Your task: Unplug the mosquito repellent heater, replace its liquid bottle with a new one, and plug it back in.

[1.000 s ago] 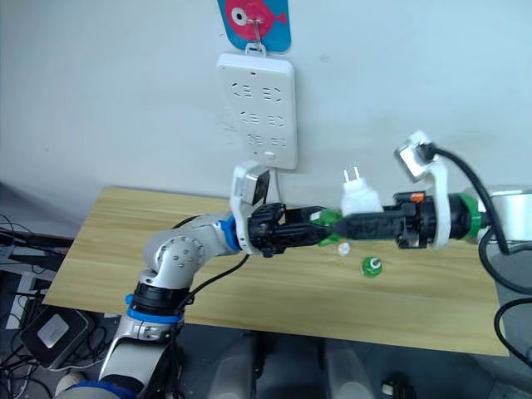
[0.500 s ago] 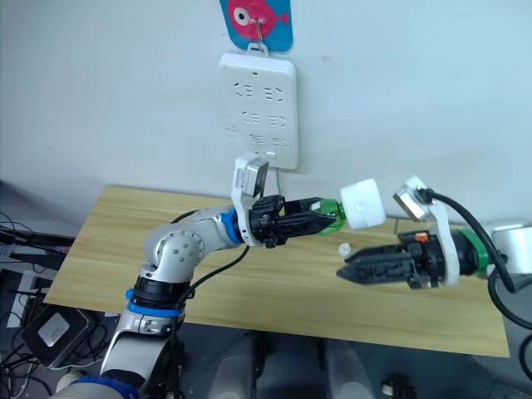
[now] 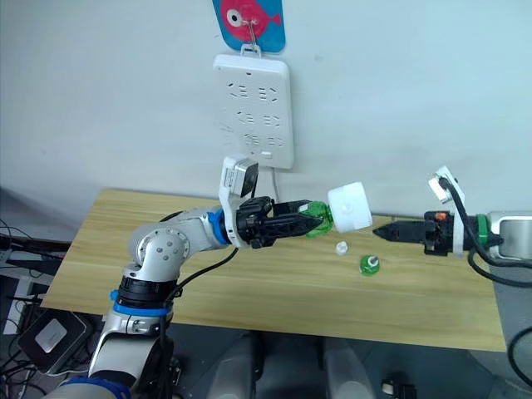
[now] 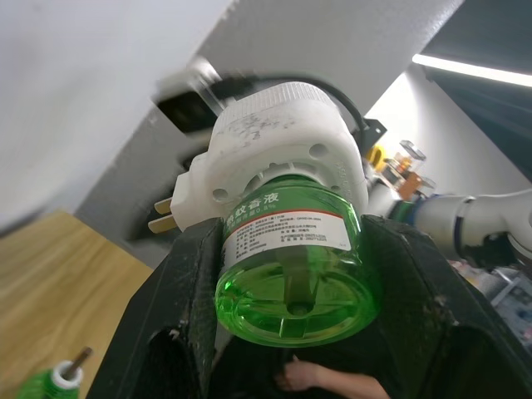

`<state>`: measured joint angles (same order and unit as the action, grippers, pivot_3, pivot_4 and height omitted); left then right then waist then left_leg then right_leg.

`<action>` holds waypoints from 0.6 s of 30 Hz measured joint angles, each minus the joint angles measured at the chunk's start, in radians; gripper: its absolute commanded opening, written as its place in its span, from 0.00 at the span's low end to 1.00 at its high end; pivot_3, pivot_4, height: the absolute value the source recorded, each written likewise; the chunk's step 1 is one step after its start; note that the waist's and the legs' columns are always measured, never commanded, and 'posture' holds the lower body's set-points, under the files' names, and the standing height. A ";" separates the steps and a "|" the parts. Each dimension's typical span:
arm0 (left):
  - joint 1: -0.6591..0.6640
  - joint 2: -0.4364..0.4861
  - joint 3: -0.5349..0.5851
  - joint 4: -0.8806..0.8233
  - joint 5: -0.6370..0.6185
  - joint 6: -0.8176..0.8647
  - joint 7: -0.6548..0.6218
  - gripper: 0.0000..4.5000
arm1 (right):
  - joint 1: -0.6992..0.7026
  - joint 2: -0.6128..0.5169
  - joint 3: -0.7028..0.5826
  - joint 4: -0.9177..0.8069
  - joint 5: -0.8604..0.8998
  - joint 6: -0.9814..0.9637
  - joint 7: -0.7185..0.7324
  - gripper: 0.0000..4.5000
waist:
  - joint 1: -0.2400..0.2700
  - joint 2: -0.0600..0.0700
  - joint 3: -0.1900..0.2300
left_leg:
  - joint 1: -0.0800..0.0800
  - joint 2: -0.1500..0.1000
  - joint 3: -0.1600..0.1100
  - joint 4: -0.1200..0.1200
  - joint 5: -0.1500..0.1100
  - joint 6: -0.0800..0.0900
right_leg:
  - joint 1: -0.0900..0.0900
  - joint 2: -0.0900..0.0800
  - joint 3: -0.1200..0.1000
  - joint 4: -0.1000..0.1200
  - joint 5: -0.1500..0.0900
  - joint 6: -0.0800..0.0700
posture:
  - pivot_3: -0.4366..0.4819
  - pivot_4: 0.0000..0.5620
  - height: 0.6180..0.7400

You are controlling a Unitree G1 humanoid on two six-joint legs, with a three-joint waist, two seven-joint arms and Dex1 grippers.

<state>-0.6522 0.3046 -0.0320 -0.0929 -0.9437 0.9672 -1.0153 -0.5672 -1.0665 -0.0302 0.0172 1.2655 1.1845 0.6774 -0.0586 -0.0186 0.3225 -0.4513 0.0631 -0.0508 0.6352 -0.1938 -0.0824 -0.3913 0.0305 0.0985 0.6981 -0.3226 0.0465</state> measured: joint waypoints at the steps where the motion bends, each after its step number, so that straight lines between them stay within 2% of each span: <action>1: 0.001 0.008 0.000 -0.010 -0.005 0.010 0.000 0.50 | -0.036 0.033 0.007 0.019 -0.030 -0.001 0.008 0.11 | 0.000 0.000 0.000 | 0.000 0.000 0.000 -0.001 0.000 0.000 | 0.000 0.000 -0.001 0.000 0.000 0.000 | 0.38 0.56 1.00; 2: 0.002 0.010 0.000 -0.018 -0.014 0.017 0.000 0.50 | -0.058 0.059 0.009 0.030 -0.043 0.000 0.016 0.04 | 0.001 0.000 0.000 | 0.000 0.000 0.000 -0.001 0.000 0.000 | 0.000 0.000 -0.001 0.000 0.000 0.000 | 0.38 0.56 1.00; 3: 0.002 0.012 0.000 -0.023 -0.024 0.028 0.000 0.50 | -0.074 0.080 0.011 0.033 -0.059 0.001 0.020 0.01 | 0.002 0.000 0.000 | 0.000 0.000 -0.001 -0.002 0.001 -0.001 | 0.000 0.000 -0.001 0.000 0.000 0.000 | 0.39 0.55 1.00; 9: 0.013 0.020 0.000 -0.033 -0.042 0.051 0.003 0.50 | -0.116 0.190 -0.010 0.046 -0.042 0.087 0.022 0.01 | 0.008 0.000 0.000 | 0.000 -0.001 -0.001 -0.003 0.002 -0.003 | 0.000 -0.001 -0.001 -0.001 0.000 0.000 | 0.39 0.55 1.00; 14: 0.009 0.015 0.018 -0.029 -0.045 0.034 0.012 0.50 | -0.037 0.162 -0.082 -0.071 0.085 0.235 0.025 0.01 | 0.019 0.000 0.000 | 0.000 -0.001 -0.001 -0.002 0.002 -0.003 | 0.001 -0.001 -0.002 -0.001 0.000 0.000 | 0.39 0.54 1.00; 18: 0.001 0.011 0.030 0.002 -0.027 0.014 0.033 0.50 | 0.025 0.160 -0.122 -0.168 0.251 0.276 -0.040 0.01 | 0.017 0.000 0.000 | 0.000 -0.001 -0.001 -0.001 0.000 0.000 | 0.001 -0.001 -0.001 0.000 0.000 0.000 | 0.38 0.54 1.00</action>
<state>-0.6510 0.3155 -0.0025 -0.0907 -0.9707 0.9816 -0.9826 -0.5420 -0.9070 -0.1520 -0.1508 1.5162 1.4600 0.6372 -0.0415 -0.0185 0.3224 -0.4515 0.0625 -0.0518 0.6340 -0.1938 -0.0823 -0.3905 0.0295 0.0971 0.6978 -0.3225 0.0463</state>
